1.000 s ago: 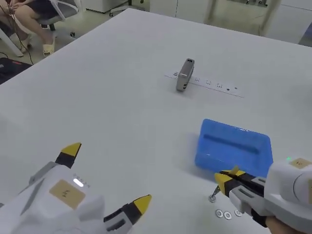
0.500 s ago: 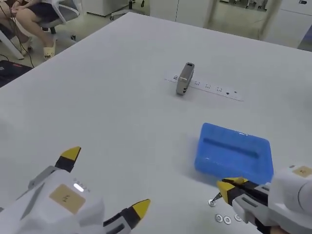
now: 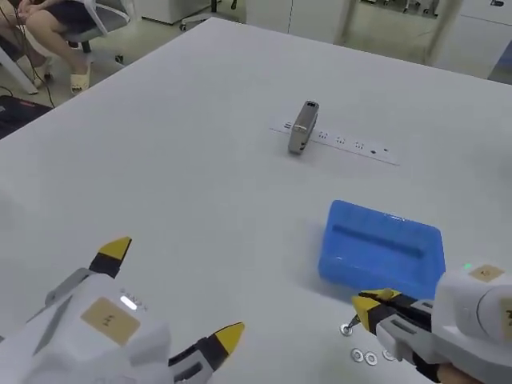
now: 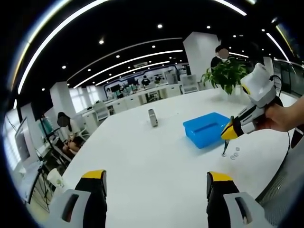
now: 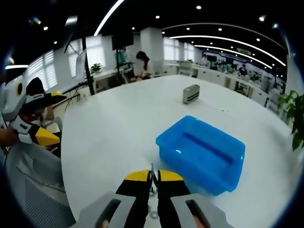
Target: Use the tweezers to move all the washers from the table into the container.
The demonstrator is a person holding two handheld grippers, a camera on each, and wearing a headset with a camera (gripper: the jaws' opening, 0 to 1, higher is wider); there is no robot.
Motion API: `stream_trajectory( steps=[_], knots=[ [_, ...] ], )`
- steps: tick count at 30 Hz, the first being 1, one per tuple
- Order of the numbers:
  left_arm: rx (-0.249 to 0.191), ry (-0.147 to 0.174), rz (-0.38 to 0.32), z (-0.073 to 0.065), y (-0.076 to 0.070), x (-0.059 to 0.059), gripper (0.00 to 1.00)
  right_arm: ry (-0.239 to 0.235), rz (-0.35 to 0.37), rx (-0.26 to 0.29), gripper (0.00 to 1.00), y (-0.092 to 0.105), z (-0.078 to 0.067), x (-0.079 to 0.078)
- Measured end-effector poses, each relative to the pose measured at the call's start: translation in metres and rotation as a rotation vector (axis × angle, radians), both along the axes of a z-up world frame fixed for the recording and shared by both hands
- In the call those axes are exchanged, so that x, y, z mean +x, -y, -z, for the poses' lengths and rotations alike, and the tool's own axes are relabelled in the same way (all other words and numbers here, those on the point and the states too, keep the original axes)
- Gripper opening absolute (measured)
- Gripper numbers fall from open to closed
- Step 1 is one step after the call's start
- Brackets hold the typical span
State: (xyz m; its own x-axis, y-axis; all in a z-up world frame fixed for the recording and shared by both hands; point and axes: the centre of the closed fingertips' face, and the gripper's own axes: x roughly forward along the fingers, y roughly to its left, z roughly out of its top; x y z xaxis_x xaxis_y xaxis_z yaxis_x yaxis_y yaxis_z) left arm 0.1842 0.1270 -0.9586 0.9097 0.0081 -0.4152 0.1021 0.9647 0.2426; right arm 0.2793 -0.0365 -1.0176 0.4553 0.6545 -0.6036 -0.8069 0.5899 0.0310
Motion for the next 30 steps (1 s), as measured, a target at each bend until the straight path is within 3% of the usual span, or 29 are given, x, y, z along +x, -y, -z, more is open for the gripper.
stream_trajectory(
  steps=[8, 14, 21, 30],
  knots=[
    [-0.002, -0.001, 0.006, 0.0, 0.002, 0.001, 0.92, -0.013, -0.024, -0.02, 0.0, -0.002, -0.004, -0.002],
    [0.001, -0.003, 0.013, 0.001, 0.004, 0.001, 0.96, 0.005, -0.007, 0.015, 0.0, 0.001, -0.032, 0.004],
    [0.0, -0.011, 0.022, 0.003, 0.006, 0.002, 0.99, 0.026, 0.015, 0.057, 0.0, 0.006, -0.063, 0.024],
    [-0.004, -0.01, 0.033, 0.002, 0.008, 0.002, 0.99, 0.09, 0.02, 0.028, 0.0, 0.004, -0.076, 0.057]
  ],
)
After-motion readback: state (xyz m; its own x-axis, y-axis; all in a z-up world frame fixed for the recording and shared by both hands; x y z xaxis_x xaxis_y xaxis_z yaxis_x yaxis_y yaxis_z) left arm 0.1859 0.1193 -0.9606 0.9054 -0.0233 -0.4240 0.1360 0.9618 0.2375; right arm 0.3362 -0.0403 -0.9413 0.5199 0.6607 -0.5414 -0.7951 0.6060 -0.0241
